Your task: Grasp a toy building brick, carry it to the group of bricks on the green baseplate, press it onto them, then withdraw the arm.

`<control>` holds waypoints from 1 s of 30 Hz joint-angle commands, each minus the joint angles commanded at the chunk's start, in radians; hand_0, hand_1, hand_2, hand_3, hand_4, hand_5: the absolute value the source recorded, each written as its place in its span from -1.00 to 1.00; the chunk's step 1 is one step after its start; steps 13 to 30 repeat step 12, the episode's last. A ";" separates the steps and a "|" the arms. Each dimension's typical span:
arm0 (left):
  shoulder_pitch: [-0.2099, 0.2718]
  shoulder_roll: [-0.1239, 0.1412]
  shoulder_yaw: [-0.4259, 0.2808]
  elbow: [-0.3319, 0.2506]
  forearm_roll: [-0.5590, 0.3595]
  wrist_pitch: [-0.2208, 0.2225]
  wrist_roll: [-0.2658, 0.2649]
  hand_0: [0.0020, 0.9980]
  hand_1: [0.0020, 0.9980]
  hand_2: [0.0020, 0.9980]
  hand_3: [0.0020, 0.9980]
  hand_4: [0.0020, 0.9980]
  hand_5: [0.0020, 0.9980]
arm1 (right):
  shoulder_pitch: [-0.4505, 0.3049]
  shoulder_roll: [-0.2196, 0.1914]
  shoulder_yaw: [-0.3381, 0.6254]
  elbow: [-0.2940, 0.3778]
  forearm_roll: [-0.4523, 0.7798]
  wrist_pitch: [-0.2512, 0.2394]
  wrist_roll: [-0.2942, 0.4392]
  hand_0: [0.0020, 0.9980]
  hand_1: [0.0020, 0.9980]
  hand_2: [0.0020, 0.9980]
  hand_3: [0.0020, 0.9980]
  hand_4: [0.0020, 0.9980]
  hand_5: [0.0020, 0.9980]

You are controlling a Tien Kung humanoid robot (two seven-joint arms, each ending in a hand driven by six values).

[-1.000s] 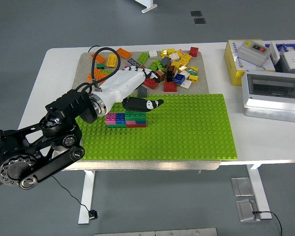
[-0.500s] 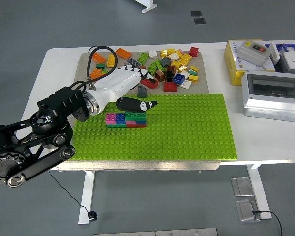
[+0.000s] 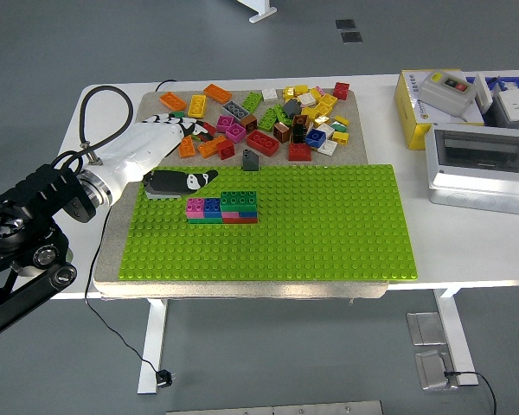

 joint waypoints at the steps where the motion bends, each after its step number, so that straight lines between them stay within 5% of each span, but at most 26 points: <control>1: 0.010 -0.003 -0.008 0.016 0.001 0.011 -0.014 0.97 0.84 0.84 0.61 0.42 0.03 | 0.001 -0.001 -0.005 0.000 0.002 -0.001 0.001 0.36 0.27 0.33 0.32 -0.30 0.64; 6: 0.059 -0.028 -0.041 0.126 0.008 0.073 -0.102 0.97 0.84 0.84 0.61 0.42 0.03 | 0.003 -0.003 -0.025 0.000 0.010 -0.009 0.002 0.36 0.27 0.33 0.32 -0.30 0.64; 7: 0.066 -0.033 -0.047 0.148 0.013 0.080 -0.111 0.96 0.85 0.85 0.71 0.35 -0.13 | 0.003 -0.003 -0.027 0.000 0.011 -0.011 0.002 0.36 0.28 0.33 0.32 -0.30 0.62; 12: 0.087 -0.054 -0.083 0.262 0.053 0.129 -0.145 0.96 0.85 0.85 0.71 0.35 -0.13 | 0.004 -0.004 -0.038 0.000 0.013 -0.014 -0.001 0.36 0.28 0.33 0.32 -0.30 0.62; 30: 0.087 -0.054 -0.083 0.262 0.053 0.129 -0.145 0.96 0.85 0.85 0.71 0.35 -0.13 | 0.004 -0.004 -0.038 0.000 0.013 -0.014 -0.001 0.36 0.28 0.33 0.32 -0.30 0.62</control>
